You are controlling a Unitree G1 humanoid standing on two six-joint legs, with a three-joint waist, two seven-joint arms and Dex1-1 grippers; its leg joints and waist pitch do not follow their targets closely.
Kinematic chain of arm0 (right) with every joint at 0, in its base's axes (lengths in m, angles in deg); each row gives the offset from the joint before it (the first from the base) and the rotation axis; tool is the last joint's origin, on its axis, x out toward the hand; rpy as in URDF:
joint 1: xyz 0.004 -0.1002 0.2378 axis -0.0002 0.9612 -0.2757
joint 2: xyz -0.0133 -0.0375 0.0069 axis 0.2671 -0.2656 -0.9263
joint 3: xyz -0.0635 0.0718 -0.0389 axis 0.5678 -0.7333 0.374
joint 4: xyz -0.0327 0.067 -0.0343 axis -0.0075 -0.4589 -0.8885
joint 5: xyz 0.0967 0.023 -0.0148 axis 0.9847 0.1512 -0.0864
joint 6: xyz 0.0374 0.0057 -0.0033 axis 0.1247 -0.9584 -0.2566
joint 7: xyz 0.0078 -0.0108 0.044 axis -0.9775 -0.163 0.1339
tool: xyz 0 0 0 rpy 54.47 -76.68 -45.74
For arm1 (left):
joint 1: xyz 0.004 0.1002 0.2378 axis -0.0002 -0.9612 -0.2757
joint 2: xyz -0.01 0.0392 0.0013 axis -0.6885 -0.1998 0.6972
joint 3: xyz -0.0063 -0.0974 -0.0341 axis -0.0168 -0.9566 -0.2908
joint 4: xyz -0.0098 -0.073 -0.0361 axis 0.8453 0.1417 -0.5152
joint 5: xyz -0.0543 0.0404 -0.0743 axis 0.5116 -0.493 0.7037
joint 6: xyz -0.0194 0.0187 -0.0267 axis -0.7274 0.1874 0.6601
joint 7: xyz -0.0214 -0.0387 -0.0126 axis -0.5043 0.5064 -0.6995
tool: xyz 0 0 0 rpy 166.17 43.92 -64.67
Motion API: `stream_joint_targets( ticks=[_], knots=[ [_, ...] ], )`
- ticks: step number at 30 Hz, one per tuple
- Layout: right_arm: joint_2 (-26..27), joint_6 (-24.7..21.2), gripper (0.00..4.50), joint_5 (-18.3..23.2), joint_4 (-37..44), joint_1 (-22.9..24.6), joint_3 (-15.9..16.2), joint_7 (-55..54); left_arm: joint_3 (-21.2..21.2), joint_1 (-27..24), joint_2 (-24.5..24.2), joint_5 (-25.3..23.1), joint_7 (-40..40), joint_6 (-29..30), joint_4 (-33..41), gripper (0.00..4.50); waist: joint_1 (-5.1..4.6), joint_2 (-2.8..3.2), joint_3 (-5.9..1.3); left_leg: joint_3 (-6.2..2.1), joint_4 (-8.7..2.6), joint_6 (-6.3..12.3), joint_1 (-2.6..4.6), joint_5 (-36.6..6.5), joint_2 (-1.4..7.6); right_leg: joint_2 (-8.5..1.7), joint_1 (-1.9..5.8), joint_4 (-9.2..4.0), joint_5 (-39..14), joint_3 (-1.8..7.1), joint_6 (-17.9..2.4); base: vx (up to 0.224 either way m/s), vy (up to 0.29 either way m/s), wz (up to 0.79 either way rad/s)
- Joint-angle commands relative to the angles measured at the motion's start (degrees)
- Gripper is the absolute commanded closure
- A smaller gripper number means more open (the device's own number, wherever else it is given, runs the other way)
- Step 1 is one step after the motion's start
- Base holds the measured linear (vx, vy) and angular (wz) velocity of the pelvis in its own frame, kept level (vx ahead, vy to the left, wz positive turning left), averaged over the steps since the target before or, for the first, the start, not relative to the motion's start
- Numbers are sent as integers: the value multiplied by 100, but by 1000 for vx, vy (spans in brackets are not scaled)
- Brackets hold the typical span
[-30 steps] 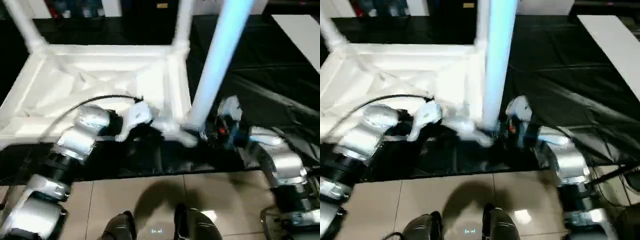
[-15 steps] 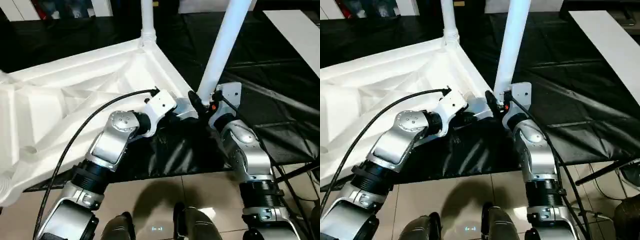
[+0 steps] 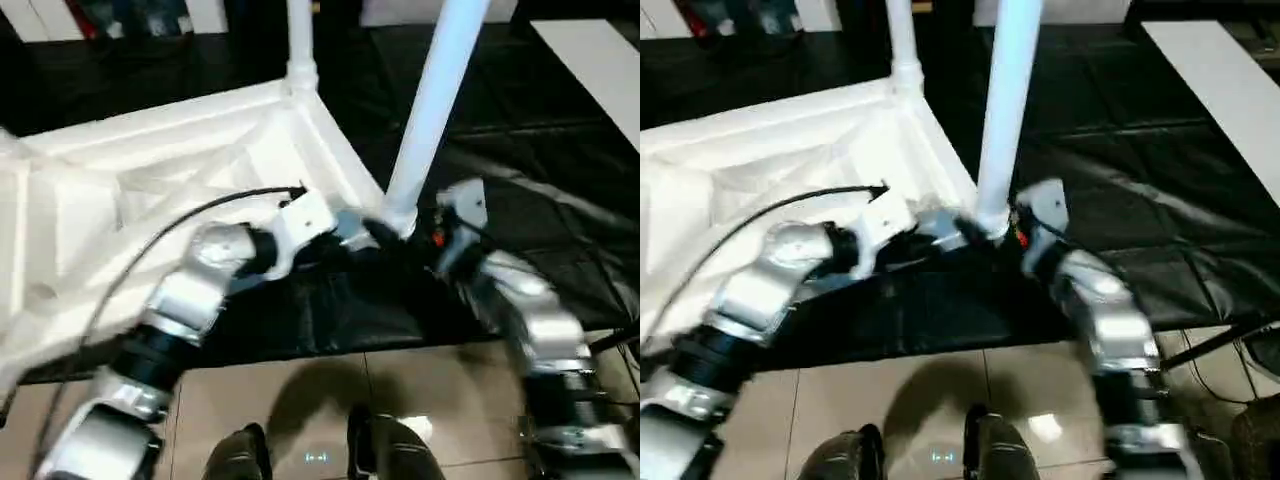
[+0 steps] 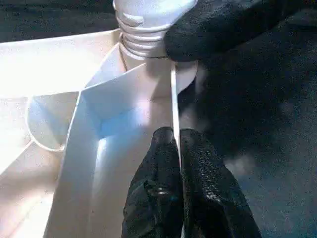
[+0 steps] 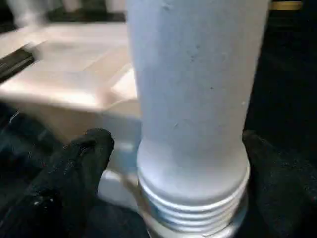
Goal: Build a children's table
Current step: Rotate leg to tighten
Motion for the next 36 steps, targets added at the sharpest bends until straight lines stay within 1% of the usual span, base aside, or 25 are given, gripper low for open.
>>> stream_joint_targets(
  ticks=[1, 2, 3, 4, 5, 6, 7, 9, 10, 11, 12, 13, 15, 17, 18, 20, 22, 24, 25, 29, 33, 34, 36],
  knots=[
    [-293, 278, 8, 99, 158, 54, 245, 852, 121, -108, -216, 344, -789, -387, -96, 450, 40, -53, -527, -92, -342, 829, 31, -853, 248, -460, 447, -436, -2228, 380, -872, 0, 0, 0],
    [-373, 315, 8, 137, 194, 68, 288, 1044, 120, -108, -281, 380, -913, -419, -116, 450, 51, -57, -534, -91, -340, 841, 25, -836, 245, -462, 455, -425, -2168, 381, -901, 0, 0, 0],
    [-384, 312, 8, 146, 198, 68, 293, 1075, 121, -105, -291, 384, -933, -431, -124, 450, 56, -51, -540, -96, -346, 880, 25, -755, 270, -461, 457, -394, -1966, 391, -986, 0, 0, 0],
    [-519, 299, 8, 244, 237, 63, 354, 1417, 142, -74, -426, 426, -1195, -569, -225, 450, 57, -60, -546, -96, -341, 937, 29, -727, 272, -455, 453, -383, -1834, 390, -1060, 0, 0, 0],
    [-519, 299, 8, 244, 237, 63, 354, 1417, 142, -74, -426, 426, -1195, -569, -225, 450, 62, -56, -552, -96, -339, 954, 33, -718, 276, -460, 458, -373, -1788, 393, -1079, 0, 0, 0],
    [-649, 333, 8, 304, 246, 42, 440, 1714, 186, -45, -591, 458, -1494, -737, -331, 450, 68, -52, -551, -94, -340, 975, 33, -705, 284, -460, 449, -367, -1743, 394, -1123, 0, 0, 0],
    [-706, 363, 8, 330, 241, 35, 486, 1851, 205, -32, -658, 473, -1614, -820, -381, 450, 86, -52, -550, -94, -342, 981, 36, -718, 277, -460, 457, -369, -1765, 393, -1119, 0, 0, 0],
    [-791, 434, 8, 357, 200, 17, 570, 2106, 236, 15, -756, 469, -1793, -981, -511, 450, 101, -56, -548, -89, -346, 965, 40, -707, 290, -463, 454, -354, -1744, 404, -1134, 0, 0, 0],
    [-859, 462, 8, 366, 110, -33, 654, 2394, 249, 75, -854, 510, -2042, -1157, -698, 450, 121, -63, -546, -81, -344, 946, 46, -754, 277, -460, 449, -378, -1841, 399, -1118, 0, 0, 0],
    [-859, 462, 24, 366, 110, -33, 654, 2394, 249, 75, -854, 510, -2042, -1157, -698, 450, 133, -60, -542, -86, -349, 929, 50, -767, 276, -460, 454, -375, -1887, 396, -1107, 0, 0, 0],
    [-856, 478, 24, 353, 31, -76, 675, 2445, 284, 95, -915, 510, -2170, -1244, -758, 450, 146, -53, -539, -86, -354, 893, 58, -779, 294, -469, 443, -378, -1926, 403, -1109, 0, 0, 0],
    [-859, 454, 24, 382, -23, -113, 712, 2560, 323, 107, -973, 515, -2288, -1318, -788, 450, 156, -59, -548, -86, -356, 854, 60, -795, 292, -473, 452, -375, -1955, 405, -1112, 0, 0, 0],
    [-873, 446, 53, 414, -31, -142, 757, 2689, 350, 118, -1015, 541, -2412, -1370, -801, 450, 172, -46, -553, -87, -358, 823, 68, -748, 311, -476, 446, -356, -1869, 410, -1157, 0, 0, 0],
    [-877, 445, 64, 424, -30, -150, 766, 2721, 357, 124, -1025, 550, -2451, -1391, -809, 450, 183, -49, -564, -86, -355, 831, 62, -703, 318, -474, 451, -336, -1726, 415, -1209, 0, 0, 0],
    [-887, 444, 72, 447, -45, -167, 786, 2771, 364, 137, -1028, 566, -2501, -1418, -831, 450, 179, -78, -574, -79, -355, 843, 57, -658, 317, -476, 458, -328, -1649, 419, -1228, 0, 0, 0],
    [-905, 490, 95, 422, -117, -205, 855, 2873, 403, 175, -1033, 584, -2621, -1516, -913, 450, 188, -76, -574, -75, -348, 854, 52, -638, 296, -476, 462, -338, -1740, 410, -1183, 0, 0, 0],
    [-912, 527, 104, 390, -180, -223, 902, 2961, 424, 207, -1030, 585, -2681, -1609, -998, 450, 188, -78, -572, -75, -348, 843, 50, -650, 295, -479, 460, -349, -1860, 409, -1117, 0, 0, 0],
    [-909, 537, 135, 391, -193, -228, 915, 2988, 427, 218, -1028, 590, -2703, -1639, -1027, 450, 195, -75, -565, -73, -349, 819, 55, -692, 292, -475, 454, -369, -1980, 404, -1082, 0, 0, 0],
    [-897, 540, 135, 401, -192, -227, 928, 3022, 421, 224, -1015, 595, -2730, -1675, -1058, 450, 201, -74, -573, -75, -348, 803, 56, -688, 297, -481, 458, -366, -1995, 406, -1066, 0, 0, 0],
    [-891, 533, 174, 405, -175, -212, 934, 3046, 409, 215, -1007, 600, -2726, -1679, -1062, 450, 218, -72, -591, -76, -345, 819, 55, -605, 309, -473, 459, -331, -1783, 410, -1151, 0, 0, 0],
    [-897, 481, 182, 439, -82, -137, 963, 3045, 390, 181, -1010, 625, -2692, -1616, -1055, 450, 228, -63, -597, -72, -341, 816, 55, -601, 307, -476, 466, -330, -1756, 411, -1184, 0, 0, 0],
    [-893, 432, 183, 452, -8, -76, 975, 3013, 357, 150, -989, 658, -2632, -1556, -1013, 450, 232, -53, -604, -70, -339, 804, 60, -602, 309, -471, 467, -331, -1751, 410, -1186, 0, 0, 0],
    [-809, 316, 183, 374, 112, 70, 987, 2703, 261, 94, -898, 702, -2382, -1352, -898, 450, 248, -56, -605, -69, -343, 788, 59, -577, 323, -475, 469, -320, -1709, 417, -1195, 0, 0, 0]
  ],
)
